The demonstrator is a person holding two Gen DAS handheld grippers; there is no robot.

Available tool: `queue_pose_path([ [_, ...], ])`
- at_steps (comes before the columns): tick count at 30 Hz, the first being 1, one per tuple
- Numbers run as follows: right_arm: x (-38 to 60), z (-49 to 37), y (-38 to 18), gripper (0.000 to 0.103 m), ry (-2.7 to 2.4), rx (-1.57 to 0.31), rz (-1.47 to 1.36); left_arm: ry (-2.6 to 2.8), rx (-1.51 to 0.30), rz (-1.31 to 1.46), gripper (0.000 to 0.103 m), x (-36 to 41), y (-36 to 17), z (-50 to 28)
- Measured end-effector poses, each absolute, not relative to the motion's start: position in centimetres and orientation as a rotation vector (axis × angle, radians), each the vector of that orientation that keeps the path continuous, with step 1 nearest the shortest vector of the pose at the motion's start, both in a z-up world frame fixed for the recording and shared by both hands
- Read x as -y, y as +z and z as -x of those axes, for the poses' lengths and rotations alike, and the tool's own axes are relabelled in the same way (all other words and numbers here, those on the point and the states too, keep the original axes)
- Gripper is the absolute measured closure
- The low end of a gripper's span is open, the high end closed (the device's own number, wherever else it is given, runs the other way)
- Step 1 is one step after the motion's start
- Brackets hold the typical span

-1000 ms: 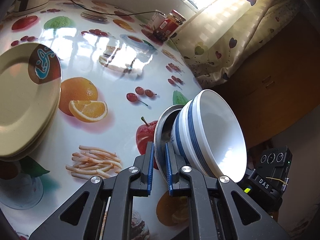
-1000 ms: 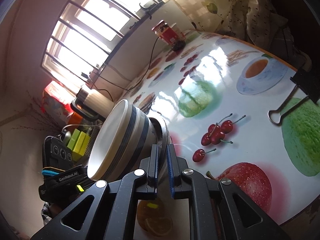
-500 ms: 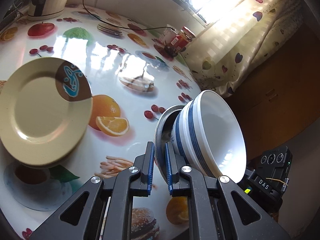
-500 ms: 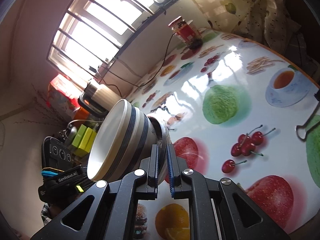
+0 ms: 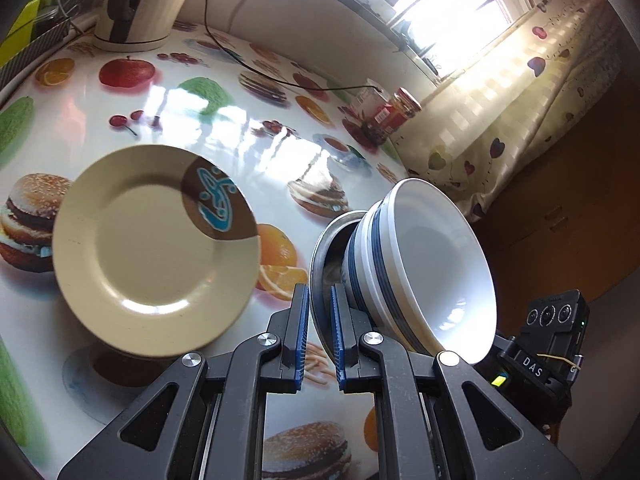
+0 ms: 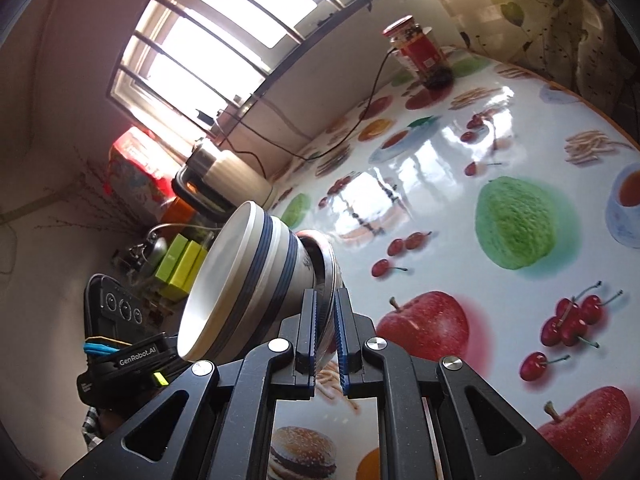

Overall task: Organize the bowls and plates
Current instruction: 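Lift the bowl stack with both grippers and carry it over the beige plates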

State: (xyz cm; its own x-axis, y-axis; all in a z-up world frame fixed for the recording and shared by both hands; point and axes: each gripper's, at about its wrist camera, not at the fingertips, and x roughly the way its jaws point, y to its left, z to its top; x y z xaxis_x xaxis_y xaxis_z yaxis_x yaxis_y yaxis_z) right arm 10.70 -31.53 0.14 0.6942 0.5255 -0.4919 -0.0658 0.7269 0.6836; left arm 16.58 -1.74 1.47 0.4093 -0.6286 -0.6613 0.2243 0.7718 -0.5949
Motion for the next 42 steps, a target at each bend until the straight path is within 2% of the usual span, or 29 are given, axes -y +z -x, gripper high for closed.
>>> queue_pose_path([
  [24, 23.2, -17.2, 0.1, 0.093, 0.497, -0.809, -0.619, -0.404, -0.976, 0.515, 0.093, -6.7, 1.3, -18.8],
  [42, 19.5, -19.9, -1.3, 0.093, 0.538, -0.872, -0.574, -0.334, -0.981, 0.552, 0.093, -10.0, -0.2, -19.7],
])
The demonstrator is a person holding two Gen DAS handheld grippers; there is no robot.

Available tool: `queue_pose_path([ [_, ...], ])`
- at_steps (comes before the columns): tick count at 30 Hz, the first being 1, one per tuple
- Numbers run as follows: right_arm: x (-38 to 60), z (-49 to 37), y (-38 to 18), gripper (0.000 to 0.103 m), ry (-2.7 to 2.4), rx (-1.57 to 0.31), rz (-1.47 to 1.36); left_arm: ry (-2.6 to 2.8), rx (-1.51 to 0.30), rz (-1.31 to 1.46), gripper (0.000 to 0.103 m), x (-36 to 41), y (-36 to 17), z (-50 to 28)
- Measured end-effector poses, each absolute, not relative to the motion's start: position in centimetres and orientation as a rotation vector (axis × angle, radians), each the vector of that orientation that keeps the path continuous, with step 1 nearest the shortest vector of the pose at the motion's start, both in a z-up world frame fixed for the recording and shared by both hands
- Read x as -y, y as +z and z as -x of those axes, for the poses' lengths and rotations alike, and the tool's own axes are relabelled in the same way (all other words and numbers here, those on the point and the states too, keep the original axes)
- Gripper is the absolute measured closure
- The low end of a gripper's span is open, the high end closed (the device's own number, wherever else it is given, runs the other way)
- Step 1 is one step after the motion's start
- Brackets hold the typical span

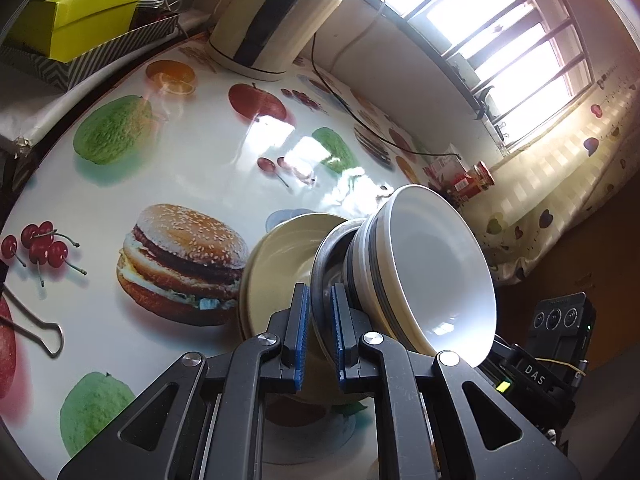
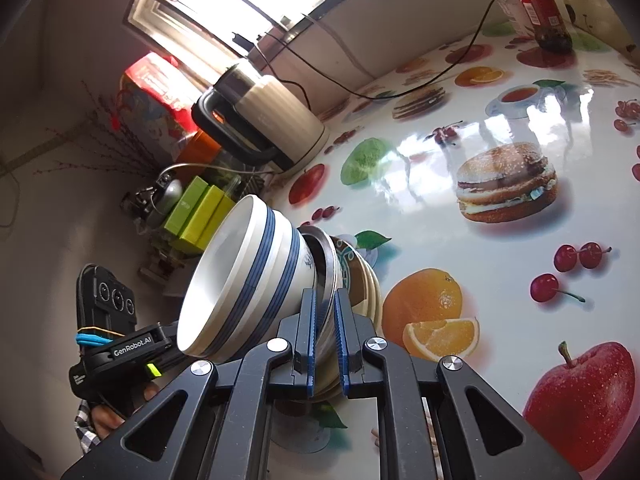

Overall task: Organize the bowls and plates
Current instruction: 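Lift the bowl stack with both grippers and carry it over the beige plates, then lower the bowl stack onto the beige plates and open both grippers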

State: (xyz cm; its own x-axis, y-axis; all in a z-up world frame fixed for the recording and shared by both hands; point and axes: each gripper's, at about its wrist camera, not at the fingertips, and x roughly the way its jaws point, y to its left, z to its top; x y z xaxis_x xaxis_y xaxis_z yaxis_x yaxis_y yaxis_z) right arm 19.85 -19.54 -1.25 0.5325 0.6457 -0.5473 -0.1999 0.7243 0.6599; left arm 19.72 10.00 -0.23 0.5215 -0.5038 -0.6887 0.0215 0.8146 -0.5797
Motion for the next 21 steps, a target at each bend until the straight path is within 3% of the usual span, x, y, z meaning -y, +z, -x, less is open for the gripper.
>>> queue_pose_path([
  [21, 17.6, -21.1, -1.7, 0.091, 0.529, -0.897, -0.504, -0.305, -0.971, 0.541, 0.093, -10.7, -0.6, -19.8],
])
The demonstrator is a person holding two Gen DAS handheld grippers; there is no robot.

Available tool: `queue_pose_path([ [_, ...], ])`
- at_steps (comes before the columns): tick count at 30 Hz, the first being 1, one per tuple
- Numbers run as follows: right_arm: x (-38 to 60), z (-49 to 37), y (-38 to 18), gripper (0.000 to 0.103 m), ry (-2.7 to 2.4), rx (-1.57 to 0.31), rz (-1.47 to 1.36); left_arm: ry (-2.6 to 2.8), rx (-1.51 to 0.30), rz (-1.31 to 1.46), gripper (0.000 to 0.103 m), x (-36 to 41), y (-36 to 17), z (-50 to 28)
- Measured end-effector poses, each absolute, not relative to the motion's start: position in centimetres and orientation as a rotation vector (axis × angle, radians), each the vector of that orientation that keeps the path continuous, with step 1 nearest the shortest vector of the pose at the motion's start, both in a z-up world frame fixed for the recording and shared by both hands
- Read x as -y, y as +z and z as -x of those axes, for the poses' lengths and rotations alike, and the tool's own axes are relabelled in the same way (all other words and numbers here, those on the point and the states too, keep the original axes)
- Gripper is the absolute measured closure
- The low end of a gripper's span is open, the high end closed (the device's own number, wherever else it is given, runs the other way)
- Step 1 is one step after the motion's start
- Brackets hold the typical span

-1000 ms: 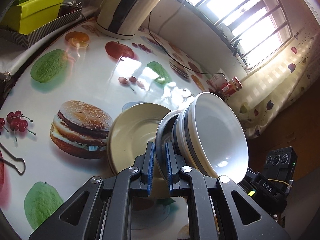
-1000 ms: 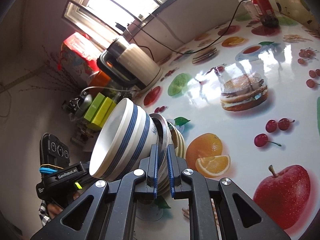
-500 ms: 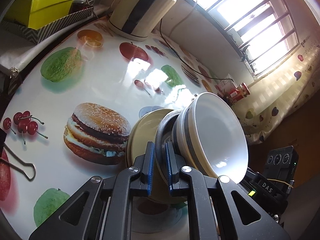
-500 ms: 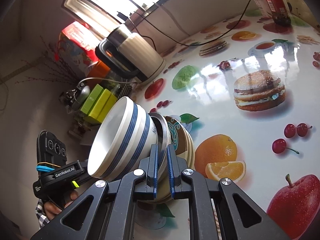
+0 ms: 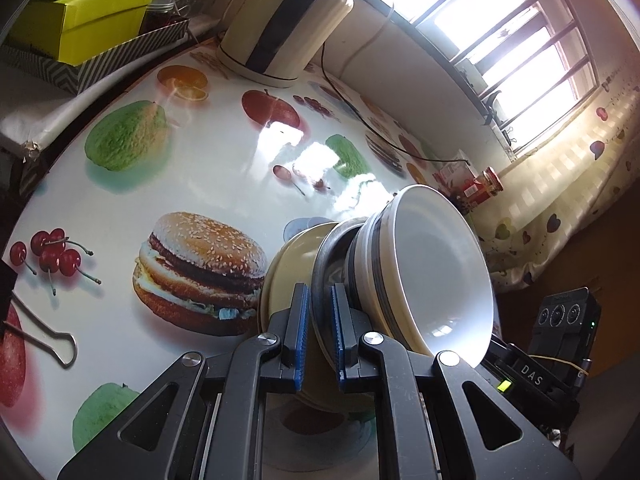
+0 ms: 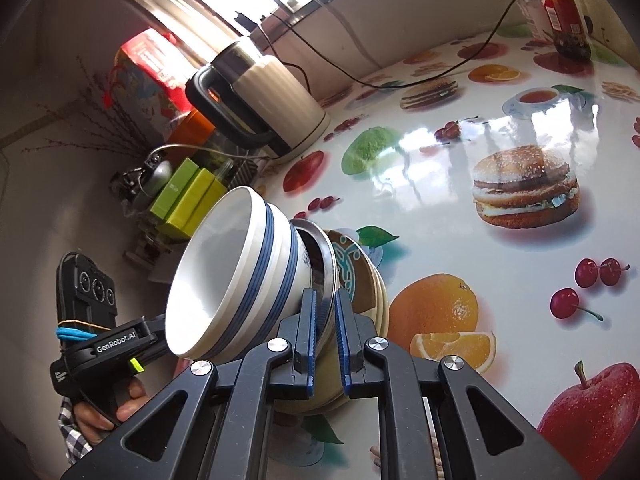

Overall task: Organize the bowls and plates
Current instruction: 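Lower the bowl stack onto the beige plates and open both grippers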

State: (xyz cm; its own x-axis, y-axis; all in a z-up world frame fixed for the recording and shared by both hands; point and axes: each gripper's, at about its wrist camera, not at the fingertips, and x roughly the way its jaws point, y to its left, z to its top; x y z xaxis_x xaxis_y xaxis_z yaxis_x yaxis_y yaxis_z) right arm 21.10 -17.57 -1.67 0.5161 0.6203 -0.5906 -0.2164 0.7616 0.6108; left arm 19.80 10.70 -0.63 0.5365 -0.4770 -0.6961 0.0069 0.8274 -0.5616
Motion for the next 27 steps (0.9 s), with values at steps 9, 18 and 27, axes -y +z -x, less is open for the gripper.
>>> queue_pose_path([
  [9, 17.3, -20.9, -1.4, 0.088, 0.495, -0.893, -0.467, -0.274, -0.965, 0.48, 0.089, -10.3, 0.0, -19.5],
  [18, 17.5, -19.4, -0.5, 0.076, 0.461, -0.866, -0.416, -0.227, -0.947, 0.412, 0.071, -10.3, 0.8, -17.9],
  [27, 17.0, -16.2, 1.0, 0.057, 0.449, -0.807, -0.319, -0.224, -0.904, 0.329, 0.059, -9.6, 1.8, -14.7],
])
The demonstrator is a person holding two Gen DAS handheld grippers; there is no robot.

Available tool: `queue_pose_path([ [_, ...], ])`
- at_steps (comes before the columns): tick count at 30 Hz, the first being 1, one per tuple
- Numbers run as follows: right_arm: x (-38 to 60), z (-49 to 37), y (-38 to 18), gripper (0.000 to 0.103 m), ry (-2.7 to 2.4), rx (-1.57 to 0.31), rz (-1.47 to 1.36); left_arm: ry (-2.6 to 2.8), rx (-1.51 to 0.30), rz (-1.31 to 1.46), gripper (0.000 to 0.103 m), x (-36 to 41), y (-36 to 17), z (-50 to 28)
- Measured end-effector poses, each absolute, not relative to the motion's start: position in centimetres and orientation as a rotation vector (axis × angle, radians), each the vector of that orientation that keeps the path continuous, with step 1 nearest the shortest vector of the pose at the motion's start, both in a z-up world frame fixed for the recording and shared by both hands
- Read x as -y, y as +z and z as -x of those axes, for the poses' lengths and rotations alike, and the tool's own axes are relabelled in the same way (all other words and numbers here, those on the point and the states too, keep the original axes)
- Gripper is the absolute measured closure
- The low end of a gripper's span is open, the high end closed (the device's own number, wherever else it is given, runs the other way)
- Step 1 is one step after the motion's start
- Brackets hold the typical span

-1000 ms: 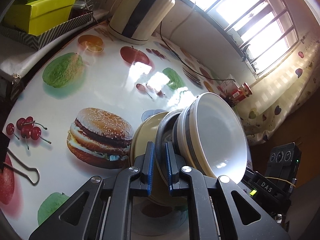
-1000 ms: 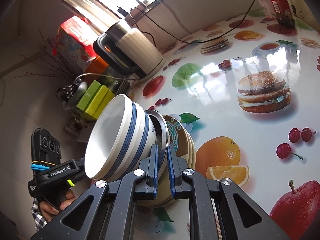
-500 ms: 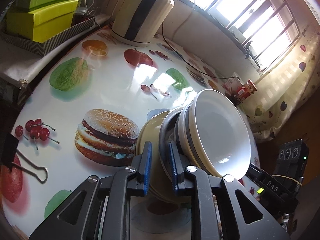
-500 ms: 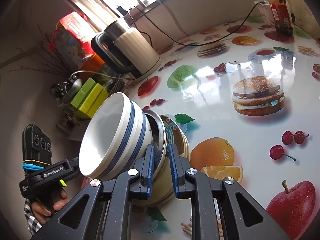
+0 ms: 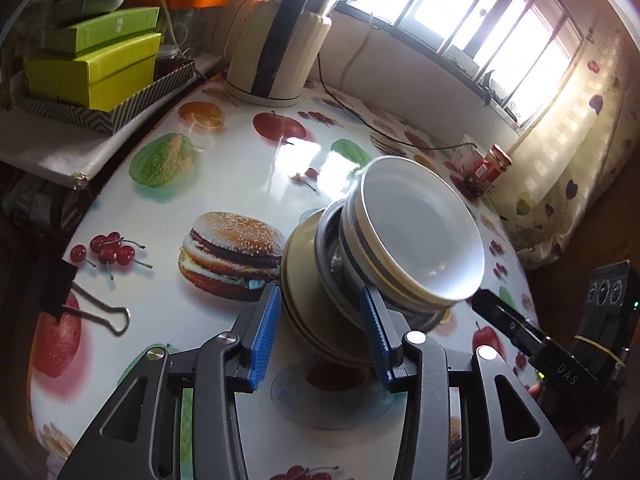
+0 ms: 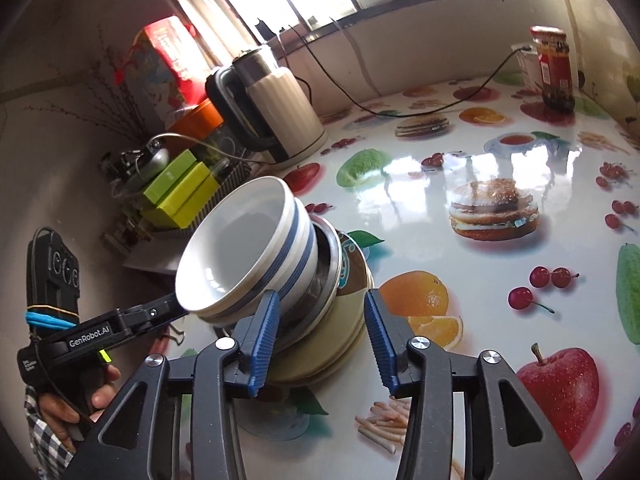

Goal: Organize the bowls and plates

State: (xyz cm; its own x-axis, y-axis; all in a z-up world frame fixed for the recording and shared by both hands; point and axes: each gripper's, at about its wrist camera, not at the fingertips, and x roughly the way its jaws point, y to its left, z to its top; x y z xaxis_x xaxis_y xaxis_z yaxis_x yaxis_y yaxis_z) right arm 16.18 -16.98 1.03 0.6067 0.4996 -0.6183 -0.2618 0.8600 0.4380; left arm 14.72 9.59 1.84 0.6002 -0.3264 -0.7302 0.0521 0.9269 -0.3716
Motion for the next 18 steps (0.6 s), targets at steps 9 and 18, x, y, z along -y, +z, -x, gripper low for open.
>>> queue_pose_path([
  [9, 16.4, -12.8, 1.7, 0.048, 0.42, -0.776, -0.236, -0.171, -0.863, 0.194, 0.056, -8.0, 2.1, -11.0],
  [18, 15.8, -9.6, 1.0, 0.04, 0.393, -0.77, -0.153, -0.098, -0.854, 0.051, 0.055, -6.9, 0.1, -8.1],
])
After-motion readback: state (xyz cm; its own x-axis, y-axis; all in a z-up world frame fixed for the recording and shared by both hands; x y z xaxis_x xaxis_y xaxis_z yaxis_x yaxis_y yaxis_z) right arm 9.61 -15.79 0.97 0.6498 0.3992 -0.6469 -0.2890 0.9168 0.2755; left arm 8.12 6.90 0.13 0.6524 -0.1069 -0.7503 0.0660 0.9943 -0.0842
